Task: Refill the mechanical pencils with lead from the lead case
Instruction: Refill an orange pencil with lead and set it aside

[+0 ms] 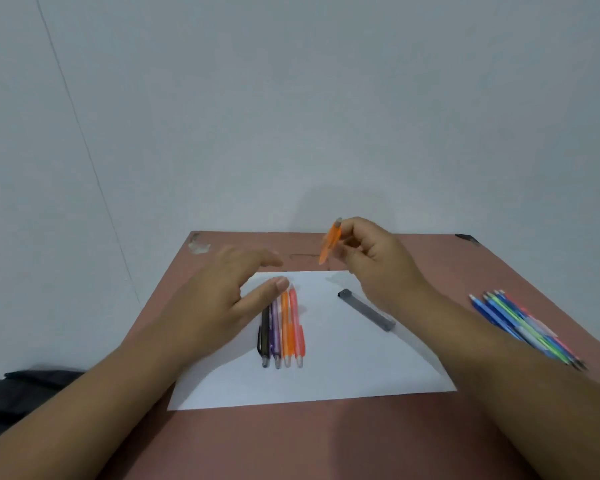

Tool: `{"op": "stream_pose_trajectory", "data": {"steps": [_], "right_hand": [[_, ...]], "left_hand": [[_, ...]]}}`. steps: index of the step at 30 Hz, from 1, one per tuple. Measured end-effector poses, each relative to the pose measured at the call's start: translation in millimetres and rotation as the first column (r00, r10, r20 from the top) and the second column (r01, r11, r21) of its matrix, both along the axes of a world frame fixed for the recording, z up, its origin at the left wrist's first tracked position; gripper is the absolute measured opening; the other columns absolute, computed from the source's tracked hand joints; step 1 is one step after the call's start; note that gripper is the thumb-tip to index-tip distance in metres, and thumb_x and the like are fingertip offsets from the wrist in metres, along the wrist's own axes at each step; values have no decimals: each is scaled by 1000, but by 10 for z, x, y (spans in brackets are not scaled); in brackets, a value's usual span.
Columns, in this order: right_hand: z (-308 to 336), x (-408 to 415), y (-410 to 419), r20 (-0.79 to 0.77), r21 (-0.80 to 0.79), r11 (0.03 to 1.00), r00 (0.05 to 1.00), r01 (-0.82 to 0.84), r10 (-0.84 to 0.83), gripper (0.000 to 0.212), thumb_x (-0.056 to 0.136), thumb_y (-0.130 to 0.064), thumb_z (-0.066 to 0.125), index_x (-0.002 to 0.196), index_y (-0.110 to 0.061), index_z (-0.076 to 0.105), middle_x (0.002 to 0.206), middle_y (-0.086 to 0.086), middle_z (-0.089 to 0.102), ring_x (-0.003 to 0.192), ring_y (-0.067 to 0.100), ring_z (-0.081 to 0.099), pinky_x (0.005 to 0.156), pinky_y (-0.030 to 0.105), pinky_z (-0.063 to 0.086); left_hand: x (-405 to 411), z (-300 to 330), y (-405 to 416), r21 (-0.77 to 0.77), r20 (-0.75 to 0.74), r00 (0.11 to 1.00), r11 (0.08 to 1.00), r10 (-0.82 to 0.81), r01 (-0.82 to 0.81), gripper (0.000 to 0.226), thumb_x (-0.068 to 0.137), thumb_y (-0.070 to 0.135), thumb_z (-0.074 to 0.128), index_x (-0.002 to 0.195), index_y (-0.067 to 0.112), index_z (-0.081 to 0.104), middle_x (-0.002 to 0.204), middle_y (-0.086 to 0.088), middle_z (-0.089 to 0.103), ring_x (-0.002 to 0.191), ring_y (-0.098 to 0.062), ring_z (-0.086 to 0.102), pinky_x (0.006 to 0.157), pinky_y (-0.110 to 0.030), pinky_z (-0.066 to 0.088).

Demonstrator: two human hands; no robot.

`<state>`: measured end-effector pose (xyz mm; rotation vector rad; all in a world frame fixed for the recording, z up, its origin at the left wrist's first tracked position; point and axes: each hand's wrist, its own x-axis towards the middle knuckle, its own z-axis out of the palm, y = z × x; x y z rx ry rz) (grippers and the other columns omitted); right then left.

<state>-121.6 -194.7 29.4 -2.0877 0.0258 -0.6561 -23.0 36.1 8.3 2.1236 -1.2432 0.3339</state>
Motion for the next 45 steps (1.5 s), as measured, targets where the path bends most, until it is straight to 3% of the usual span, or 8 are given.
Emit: {"op": "stream_pose_trajectory", "data": {"steps": [7, 13, 19, 23, 27, 33, 39, 45], "right_hand": [[77, 106, 101, -22, 305, 944, 992, 124, -123, 15, 98, -15, 62, 94, -28, 70, 80, -18, 67, 77, 2, 60, 74, 27, 48], [53, 62, 250, -50, 452, 887, 996, 93, -79, 10, 101, -16, 60, 99, -18, 69, 79, -8, 70, 58, -8, 59, 51, 10, 42], [-14, 31, 292, -54, 360, 933, 999, 17, 2, 15, 102, -15, 59, 101, -23, 72, 93, -4, 77, 63, -7, 61, 56, 7, 41], [-40, 29, 163, -63, 239, 964, 993, 116, -104, 13, 98, -23, 65, 100, -34, 71, 82, -21, 67, 73, -1, 59, 62, 19, 46], [14, 6, 24, 87, 326, 941, 988, 95, -130, 13, 96, -23, 69, 100, -35, 74, 87, -6, 64, 72, 7, 56, 62, 22, 50], [-2, 43, 2, 65, 309, 946, 990, 96, -122, 10, 93, -22, 72, 90, -31, 75, 76, -13, 68, 67, 5, 58, 61, 24, 49], [-34, 90, -38, 65, 300, 947, 987, 118, -143, 9, 92, -21, 74, 86, -28, 76, 75, -11, 68, 68, 7, 59, 63, 26, 49], [-86, 127, -247, 32, 285, 928, 965, 241, -260, 6, 92, -24, 74, 88, -28, 75, 77, -13, 69, 71, 6, 61, 71, 23, 52]], "left_hand": [[-70, 443, -485, -284, -145, 989, 958, 6, -48, 31, 91, 57, 56, 119, 45, 60, 105, 39, 49, 102, 5, 51, 84, -14, 41], [-54, 293, -799, -376, -99, 995, 926, -4, -34, 26, 93, 47, 64, 117, 38, 68, 113, 27, 62, 116, -2, 54, 95, -38, 51], [-72, 179, -776, -420, -126, 992, 904, 23, -74, 22, 89, 35, 72, 91, 54, 61, 95, 35, 61, 86, 4, 56, 69, -11, 42], [-71, 169, -717, -362, -17, 998, 930, 55, -58, 19, 89, 35, 73, 97, 49, 63, 89, 33, 60, 92, 5, 55, 73, -10, 41], [32, 153, -668, -294, 104, 991, 955, 79, -45, 24, 89, 45, 63, 105, 31, 74, 90, 23, 67, 95, -9, 58, 78, -25, 48], [140, 137, -655, -245, 186, 980, 969, 69, -22, 37, 88, 48, 53, 110, 28, 75, 91, 15, 69, 90, -15, 59, 75, -32, 51], [151, 105, -690, -232, 198, 980, 972, 22, 25, 29, 88, 39, 61, 107, 22, 77, 81, 8, 69, 76, -15, 58, 67, -32, 50], [211, 86, -669, -125, 89, 993, 990, 74, -63, 21, 93, 28, 68, 113, 28, 75, 90, 12, 68, 88, -10, 55, 77, -32, 50]]}}
